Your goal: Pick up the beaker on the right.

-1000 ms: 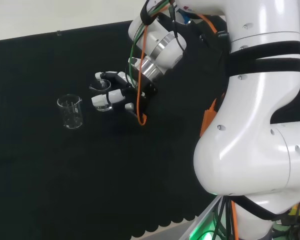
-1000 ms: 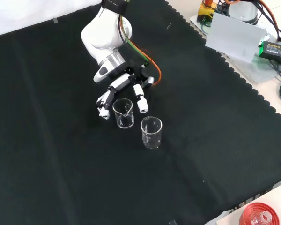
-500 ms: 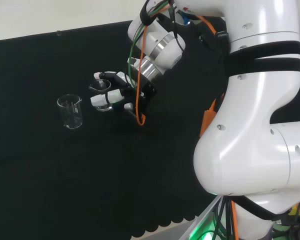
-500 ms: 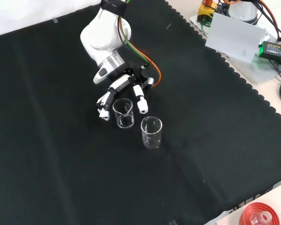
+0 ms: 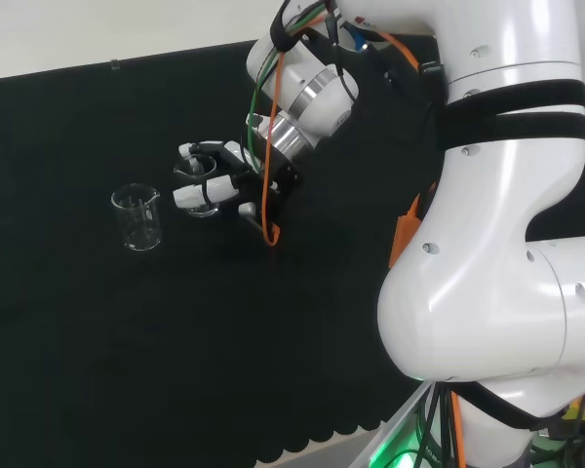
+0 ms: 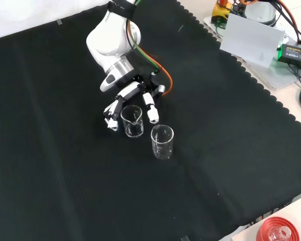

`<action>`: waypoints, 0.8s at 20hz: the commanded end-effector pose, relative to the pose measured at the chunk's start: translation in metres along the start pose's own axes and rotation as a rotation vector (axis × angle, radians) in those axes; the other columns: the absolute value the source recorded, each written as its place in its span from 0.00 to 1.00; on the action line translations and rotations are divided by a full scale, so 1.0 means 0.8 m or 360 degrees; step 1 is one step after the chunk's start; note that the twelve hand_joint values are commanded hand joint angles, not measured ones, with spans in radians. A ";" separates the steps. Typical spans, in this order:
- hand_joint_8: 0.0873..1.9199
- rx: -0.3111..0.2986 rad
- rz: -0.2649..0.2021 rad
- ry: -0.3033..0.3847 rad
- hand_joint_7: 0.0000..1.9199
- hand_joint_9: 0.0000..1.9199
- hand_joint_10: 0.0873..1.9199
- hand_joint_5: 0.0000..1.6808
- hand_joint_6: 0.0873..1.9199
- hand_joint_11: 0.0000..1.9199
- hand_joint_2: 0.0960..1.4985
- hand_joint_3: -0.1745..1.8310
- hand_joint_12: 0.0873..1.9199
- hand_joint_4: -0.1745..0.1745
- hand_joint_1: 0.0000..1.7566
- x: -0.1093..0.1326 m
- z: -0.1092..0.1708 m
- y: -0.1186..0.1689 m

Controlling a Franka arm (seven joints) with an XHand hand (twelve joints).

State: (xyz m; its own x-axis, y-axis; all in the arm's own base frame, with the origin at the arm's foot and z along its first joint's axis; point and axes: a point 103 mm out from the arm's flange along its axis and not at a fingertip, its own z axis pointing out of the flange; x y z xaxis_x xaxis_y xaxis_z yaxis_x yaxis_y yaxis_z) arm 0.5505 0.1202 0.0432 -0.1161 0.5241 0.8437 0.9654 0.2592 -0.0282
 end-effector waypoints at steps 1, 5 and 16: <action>0.33 0.0014 -0.0026 0.0037 0.26 0.29 0.31 0.34 0.02 0.01 0.29 0.57 0.70 0.29 0.57 0.000 0.006 0.005; 0.32 0.0030 -0.0043 0.0077 0.27 0.30 0.29 0.33 0.11 0.01 0.29 0.57 0.69 0.30 0.57 -0.003 -0.002 0.004; 0.33 0.0053 -0.0047 0.0097 0.28 0.30 0.30 0.26 0.32 0.01 0.29 0.56 0.70 0.32 0.57 -0.005 -0.007 0.001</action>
State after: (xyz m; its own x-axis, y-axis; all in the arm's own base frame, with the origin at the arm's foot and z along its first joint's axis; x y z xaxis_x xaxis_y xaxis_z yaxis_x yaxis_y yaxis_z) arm 0.5542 0.1161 0.0428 -0.1285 0.4676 0.8746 0.9544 0.2980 -0.0191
